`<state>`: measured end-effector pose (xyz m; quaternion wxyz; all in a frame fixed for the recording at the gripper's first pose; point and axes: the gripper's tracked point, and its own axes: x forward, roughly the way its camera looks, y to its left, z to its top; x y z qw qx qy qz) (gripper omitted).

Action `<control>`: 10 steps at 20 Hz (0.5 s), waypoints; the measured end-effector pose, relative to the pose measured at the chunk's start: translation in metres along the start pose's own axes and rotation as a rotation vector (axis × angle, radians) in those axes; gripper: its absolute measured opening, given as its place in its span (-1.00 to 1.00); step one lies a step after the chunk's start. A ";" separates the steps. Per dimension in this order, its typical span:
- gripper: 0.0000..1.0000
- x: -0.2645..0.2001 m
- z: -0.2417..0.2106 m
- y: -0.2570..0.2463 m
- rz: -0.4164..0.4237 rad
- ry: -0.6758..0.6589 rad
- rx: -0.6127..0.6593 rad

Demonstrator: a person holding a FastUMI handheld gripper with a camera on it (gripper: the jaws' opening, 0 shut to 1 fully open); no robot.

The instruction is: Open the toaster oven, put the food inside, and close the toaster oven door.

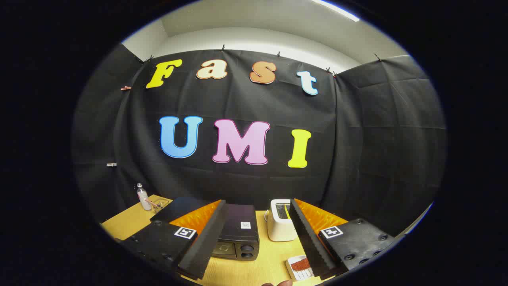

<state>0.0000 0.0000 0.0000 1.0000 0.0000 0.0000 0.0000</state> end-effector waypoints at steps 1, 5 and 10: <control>0.94 0.000 -0.001 0.001 0.001 0.000 -0.001; 0.94 0.000 -0.001 0.006 0.008 0.003 0.000; 0.95 0.001 -0.003 0.010 0.007 0.005 0.000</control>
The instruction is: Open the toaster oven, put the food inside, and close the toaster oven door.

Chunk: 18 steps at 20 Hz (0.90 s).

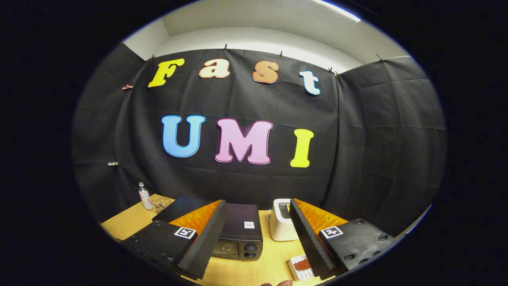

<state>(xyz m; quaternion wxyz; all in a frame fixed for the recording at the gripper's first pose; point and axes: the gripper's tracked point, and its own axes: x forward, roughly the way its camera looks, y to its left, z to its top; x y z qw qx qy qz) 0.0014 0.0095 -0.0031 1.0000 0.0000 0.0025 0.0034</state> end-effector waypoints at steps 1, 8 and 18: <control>0.95 -0.001 0.000 -0.001 -0.001 -0.002 0.000; 0.94 -0.001 0.002 0.002 -0.007 -0.007 -0.003; 0.94 0.013 -0.025 0.103 0.087 -0.015 0.011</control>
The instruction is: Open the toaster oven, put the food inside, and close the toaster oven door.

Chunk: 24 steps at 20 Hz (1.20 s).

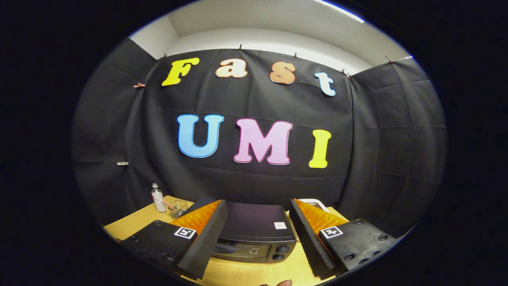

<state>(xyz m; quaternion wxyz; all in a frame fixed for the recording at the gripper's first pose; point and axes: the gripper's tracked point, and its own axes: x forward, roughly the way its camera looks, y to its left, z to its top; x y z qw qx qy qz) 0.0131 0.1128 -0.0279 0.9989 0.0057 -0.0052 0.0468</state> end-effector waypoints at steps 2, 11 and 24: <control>0.94 0.008 -0.015 0.020 0.008 0.016 0.022; 0.95 0.035 -0.106 0.060 0.001 0.109 0.049; 0.95 0.059 -0.165 0.066 -0.018 0.230 0.067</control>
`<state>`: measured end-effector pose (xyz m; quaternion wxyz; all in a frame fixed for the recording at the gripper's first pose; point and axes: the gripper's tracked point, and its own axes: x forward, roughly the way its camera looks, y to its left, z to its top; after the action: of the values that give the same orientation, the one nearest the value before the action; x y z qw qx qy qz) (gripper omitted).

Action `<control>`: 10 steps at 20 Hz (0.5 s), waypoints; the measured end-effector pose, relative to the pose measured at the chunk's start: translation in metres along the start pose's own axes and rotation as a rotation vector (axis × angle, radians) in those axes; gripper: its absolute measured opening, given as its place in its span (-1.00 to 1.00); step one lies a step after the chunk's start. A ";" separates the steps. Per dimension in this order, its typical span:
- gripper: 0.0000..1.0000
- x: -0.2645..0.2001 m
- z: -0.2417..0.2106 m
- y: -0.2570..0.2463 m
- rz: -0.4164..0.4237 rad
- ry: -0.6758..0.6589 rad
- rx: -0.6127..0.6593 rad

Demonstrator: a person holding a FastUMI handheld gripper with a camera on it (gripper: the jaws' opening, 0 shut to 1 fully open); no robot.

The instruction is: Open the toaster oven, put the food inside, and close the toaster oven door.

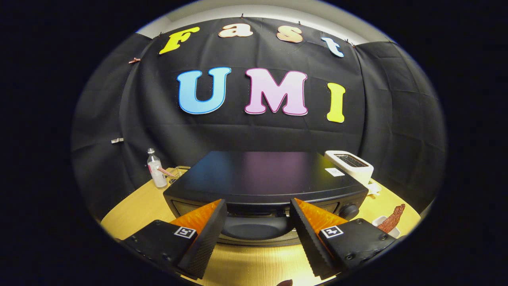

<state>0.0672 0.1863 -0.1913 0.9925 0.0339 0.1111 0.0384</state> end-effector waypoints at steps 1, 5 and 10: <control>0.96 0.001 -0.001 0.000 -0.001 0.006 0.001; 0.96 0.000 -0.004 0.000 0.006 0.018 -0.006; 0.97 -0.018 -0.011 -0.002 0.005 0.038 -0.003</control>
<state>0.0475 0.1832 -0.1982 0.9901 0.0318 0.1300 0.0419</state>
